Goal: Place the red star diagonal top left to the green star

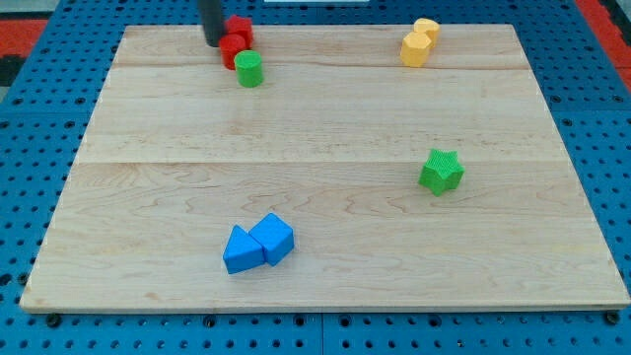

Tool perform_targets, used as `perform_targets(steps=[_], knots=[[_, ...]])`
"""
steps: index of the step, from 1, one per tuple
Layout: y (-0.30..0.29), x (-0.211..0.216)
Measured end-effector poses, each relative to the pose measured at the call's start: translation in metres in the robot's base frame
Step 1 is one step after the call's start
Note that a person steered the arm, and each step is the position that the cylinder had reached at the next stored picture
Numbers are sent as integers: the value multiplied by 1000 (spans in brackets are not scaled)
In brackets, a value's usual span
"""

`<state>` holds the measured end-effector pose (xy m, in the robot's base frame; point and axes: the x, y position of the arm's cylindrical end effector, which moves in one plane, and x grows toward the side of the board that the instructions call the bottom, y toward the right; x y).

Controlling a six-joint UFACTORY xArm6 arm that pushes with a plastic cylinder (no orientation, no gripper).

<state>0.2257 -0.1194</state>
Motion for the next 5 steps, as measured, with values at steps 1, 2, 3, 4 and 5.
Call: perform_targets(steps=[1,2,3,4,5], knots=[[33,13],[-19,16],[-17,-31],[5,-33],[94,-17]])
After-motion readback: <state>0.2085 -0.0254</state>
